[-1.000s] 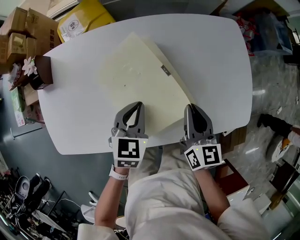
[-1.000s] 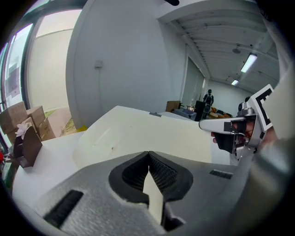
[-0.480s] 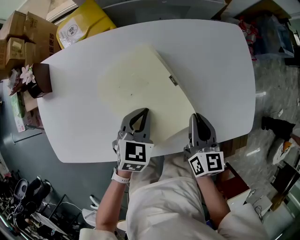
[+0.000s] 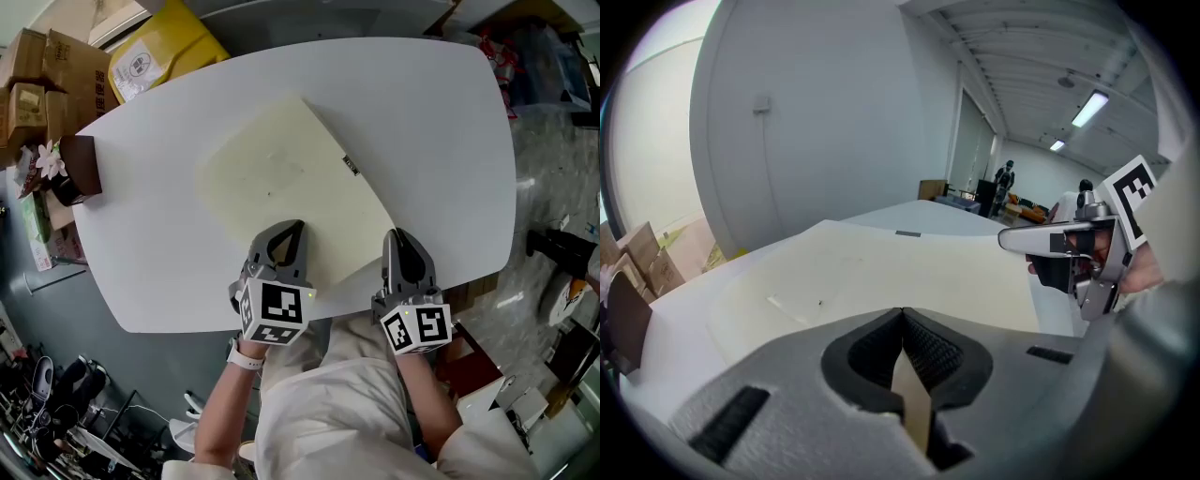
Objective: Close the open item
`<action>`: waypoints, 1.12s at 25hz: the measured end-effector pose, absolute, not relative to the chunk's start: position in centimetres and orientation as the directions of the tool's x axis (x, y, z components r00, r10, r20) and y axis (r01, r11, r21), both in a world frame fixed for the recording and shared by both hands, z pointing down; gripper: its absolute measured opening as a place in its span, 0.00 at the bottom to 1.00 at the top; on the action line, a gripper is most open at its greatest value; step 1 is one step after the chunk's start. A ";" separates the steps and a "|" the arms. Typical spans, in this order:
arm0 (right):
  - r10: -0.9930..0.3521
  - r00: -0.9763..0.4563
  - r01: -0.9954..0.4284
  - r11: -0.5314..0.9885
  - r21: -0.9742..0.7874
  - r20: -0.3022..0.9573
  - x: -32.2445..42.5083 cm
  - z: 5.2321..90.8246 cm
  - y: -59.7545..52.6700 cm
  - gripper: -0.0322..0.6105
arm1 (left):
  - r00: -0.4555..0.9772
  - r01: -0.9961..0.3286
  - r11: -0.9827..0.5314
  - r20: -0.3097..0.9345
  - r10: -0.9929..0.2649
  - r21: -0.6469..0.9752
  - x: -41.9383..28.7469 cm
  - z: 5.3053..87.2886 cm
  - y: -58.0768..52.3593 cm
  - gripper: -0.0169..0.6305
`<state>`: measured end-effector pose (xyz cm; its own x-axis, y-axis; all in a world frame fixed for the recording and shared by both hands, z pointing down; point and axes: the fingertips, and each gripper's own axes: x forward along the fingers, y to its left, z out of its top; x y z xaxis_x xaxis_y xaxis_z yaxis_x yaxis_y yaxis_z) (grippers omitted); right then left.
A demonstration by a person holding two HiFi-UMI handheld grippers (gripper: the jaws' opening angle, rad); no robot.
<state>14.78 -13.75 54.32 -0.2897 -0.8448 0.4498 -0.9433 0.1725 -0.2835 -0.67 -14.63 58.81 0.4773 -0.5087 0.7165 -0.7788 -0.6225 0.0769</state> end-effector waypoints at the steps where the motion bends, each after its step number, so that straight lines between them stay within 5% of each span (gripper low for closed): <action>1: -0.844 -0.289 -0.943 0.171 -0.284 0.452 14.8 54.5 -13.8 0.10 | 0.474 -0.778 -0.623 0.726 -0.498 0.080 -0.6 59.0 -14.6 0.07; 15: -0.830 -0.243 -0.950 0.099 -0.296 0.502 16.4 56.6 -13.8 0.21 | 0.448 -0.780 -0.621 0.763 -0.466 0.078 -0.5 60.0 -14.8 0.07; 28: -0.859 -0.211 -0.960 0.094 -0.263 0.466 18.0 55.2 -14.8 0.15 | 0.445 -0.784 -0.614 0.771 -0.456 0.089 -0.5 60.4 -14.8 0.07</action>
<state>17.98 -14.77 55.22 -0.2114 -0.8590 0.4663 -0.9603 0.0936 -0.2629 -0.46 -14.76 60.35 0.4445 -0.4557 0.7712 -0.7843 -0.6139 0.0894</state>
